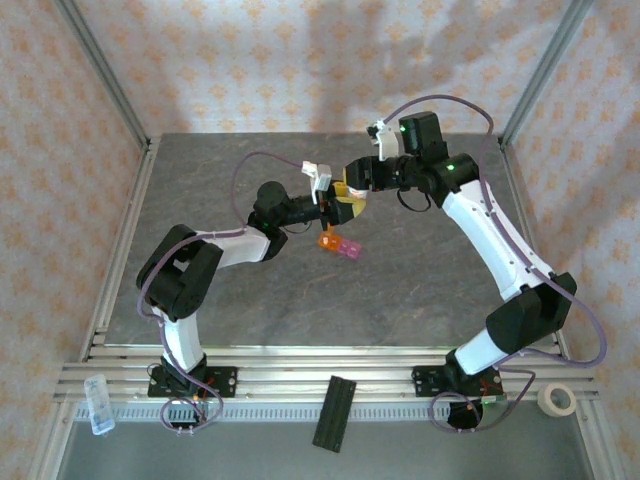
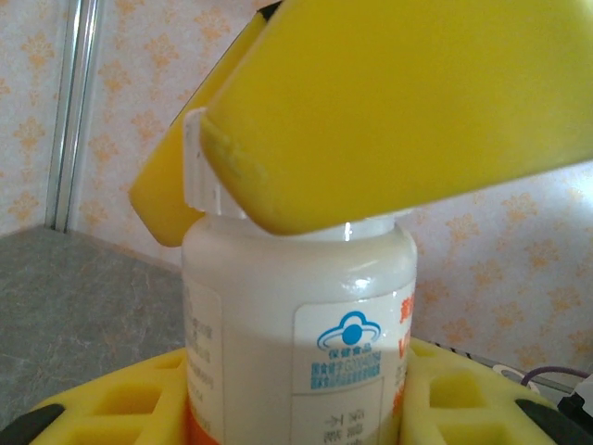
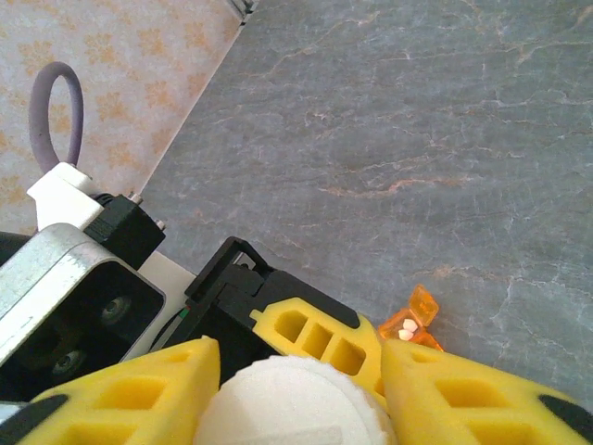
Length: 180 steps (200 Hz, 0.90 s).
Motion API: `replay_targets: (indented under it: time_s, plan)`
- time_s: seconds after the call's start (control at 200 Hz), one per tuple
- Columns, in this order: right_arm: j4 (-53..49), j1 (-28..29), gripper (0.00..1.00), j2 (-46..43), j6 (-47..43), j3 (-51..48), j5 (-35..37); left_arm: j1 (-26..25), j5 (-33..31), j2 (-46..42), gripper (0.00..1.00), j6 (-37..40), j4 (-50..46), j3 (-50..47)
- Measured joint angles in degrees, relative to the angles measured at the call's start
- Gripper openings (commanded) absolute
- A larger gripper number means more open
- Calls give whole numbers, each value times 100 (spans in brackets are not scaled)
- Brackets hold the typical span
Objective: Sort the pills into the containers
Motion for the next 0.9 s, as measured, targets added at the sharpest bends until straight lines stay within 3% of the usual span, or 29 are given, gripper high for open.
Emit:
replay_targets:
  time_s: [0.09, 0.265, 0.32, 0.375, 0.42, 0.44, 0.445, 0.45, 0.465, 0.901]
  plan:
    - [52, 0, 31, 0, -57, -22, 57, 0, 9, 0, 0, -68, -50, 0]
    - [177, 0, 26, -15, -46, -133, 101, 4, 7, 22, 0, -72, -85, 0]
    - [289, 2, 26, -52, 7, -234, 138, 4, 2, 39, 11, -72, -90, 0]
    - [420, 2, 25, -114, 96, -372, 186, 4, -2, 61, 25, -70, -105, -2]
    - [549, 2, 25, -170, 162, -494, 240, 4, -17, 72, 42, -68, -111, -7]
    - [597, 2, 25, -197, 203, -549, 271, 4, -20, 72, 66, -59, -114, -13]
    - [608, 2, 25, -201, 210, -557, 275, 2, -22, 72, 82, -55, -114, -15]
    - [625, 2, 25, -212, 216, -577, 278, 2, -22, 72, 91, -57, -114, -17]
    - [658, 11, 25, -227, 238, -612, 291, 2, -24, 72, 98, -52, -116, -26]
    - [1285, -160, 25, -380, 944, -1814, 1683, 81, -319, -57, 100, 214, 103, -866]
